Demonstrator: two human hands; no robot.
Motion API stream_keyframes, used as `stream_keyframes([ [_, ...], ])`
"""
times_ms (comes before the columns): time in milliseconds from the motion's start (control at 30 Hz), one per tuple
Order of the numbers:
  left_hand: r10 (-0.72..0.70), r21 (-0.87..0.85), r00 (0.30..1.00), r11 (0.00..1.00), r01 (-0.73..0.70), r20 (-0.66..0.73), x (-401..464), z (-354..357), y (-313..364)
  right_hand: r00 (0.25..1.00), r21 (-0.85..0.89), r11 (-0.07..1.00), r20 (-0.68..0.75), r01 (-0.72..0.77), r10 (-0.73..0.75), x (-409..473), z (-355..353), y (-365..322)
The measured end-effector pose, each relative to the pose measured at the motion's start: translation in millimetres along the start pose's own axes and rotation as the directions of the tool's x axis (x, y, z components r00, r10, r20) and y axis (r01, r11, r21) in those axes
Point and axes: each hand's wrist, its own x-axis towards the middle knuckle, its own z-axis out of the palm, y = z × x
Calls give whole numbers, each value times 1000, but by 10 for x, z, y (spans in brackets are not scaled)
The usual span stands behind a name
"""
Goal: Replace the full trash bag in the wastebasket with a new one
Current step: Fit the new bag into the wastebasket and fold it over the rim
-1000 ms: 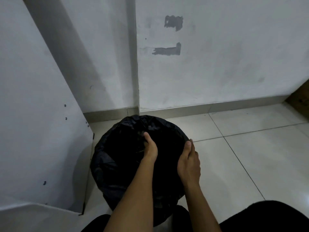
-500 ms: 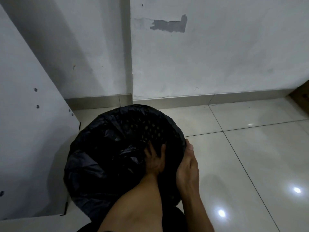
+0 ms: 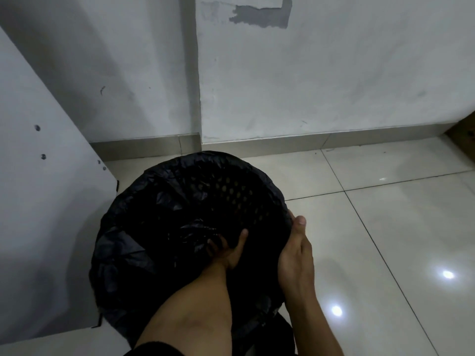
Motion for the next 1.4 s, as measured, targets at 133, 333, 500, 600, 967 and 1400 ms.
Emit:
stream_keyframes([
  [133,128,196,992,972,-127,12,-261,-401,-22,1000,-1,1000,-12,-4,4,-22,11,-36],
  [333,252,696,941,633,-338,227,-906,-922,83,1000,4,1000,-16,-15,15,-63,9,-97],
  [500,91,820,936,458,-343,340,-1092,-974,-475,1000,0,1000,-29,-7,7,-59,32,-82],
  [600,64,803,953,524,-284,296,-1059,-995,-497,1000,4,1000,-14,-12,13,-53,58,-99],
  [967,226,807,960,528,-265,167,-1669,-1290,-512,998,-54,998,-60,-23,20,-122,54,-167],
  [1400,-65,-434,596,748,-501,-800,-2407,-129,-981,928,-81,993,-370,-80,45,-949,250,70],
])
